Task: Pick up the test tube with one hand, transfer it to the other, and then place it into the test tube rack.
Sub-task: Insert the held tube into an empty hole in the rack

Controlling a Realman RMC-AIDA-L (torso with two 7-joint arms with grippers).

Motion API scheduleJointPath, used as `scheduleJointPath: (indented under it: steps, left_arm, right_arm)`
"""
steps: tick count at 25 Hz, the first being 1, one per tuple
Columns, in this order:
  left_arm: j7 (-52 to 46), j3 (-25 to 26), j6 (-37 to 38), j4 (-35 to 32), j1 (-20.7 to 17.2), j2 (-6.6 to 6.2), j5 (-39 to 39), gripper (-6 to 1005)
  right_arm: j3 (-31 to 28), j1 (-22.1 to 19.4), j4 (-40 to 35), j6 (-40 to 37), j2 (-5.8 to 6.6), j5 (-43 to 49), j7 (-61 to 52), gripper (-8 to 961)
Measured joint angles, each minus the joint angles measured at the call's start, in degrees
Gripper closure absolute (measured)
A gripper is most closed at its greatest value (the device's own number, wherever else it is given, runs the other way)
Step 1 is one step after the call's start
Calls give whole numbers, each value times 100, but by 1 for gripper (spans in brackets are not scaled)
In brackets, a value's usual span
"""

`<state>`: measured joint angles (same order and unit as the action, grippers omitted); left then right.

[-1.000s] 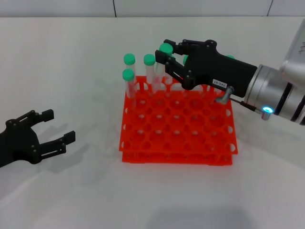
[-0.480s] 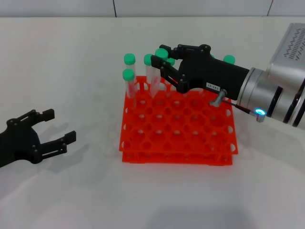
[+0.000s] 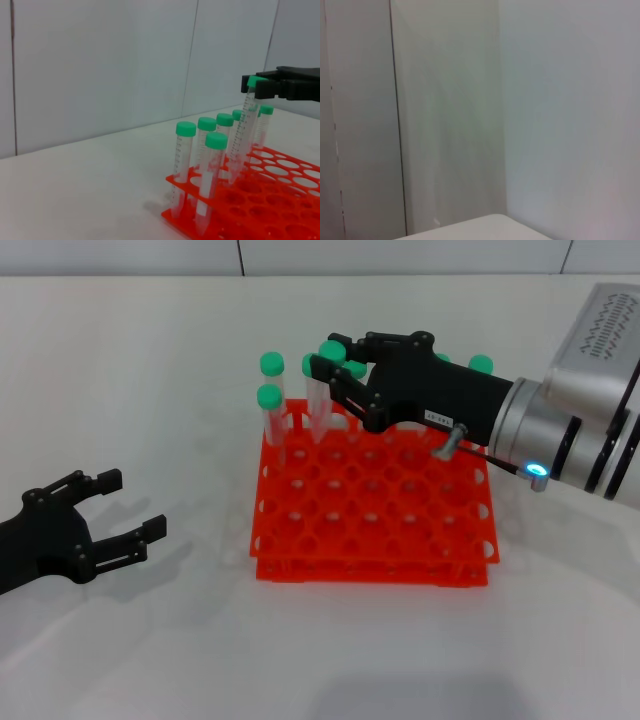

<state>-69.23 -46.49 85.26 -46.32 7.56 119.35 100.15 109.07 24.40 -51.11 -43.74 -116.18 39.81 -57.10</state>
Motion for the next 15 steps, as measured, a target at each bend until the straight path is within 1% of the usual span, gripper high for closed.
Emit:
scheduleJointPath:
  steps: [5, 15]
  left_arm:
    - [3, 0, 0, 27, 0, 0, 0, 133]
    - [68, 0, 0, 63, 0, 1, -5, 132]
  right_arm:
    - [75, 74, -5, 32, 0, 0, -3, 561]
    - [263, 290, 86, 337, 0, -7, -57, 552]
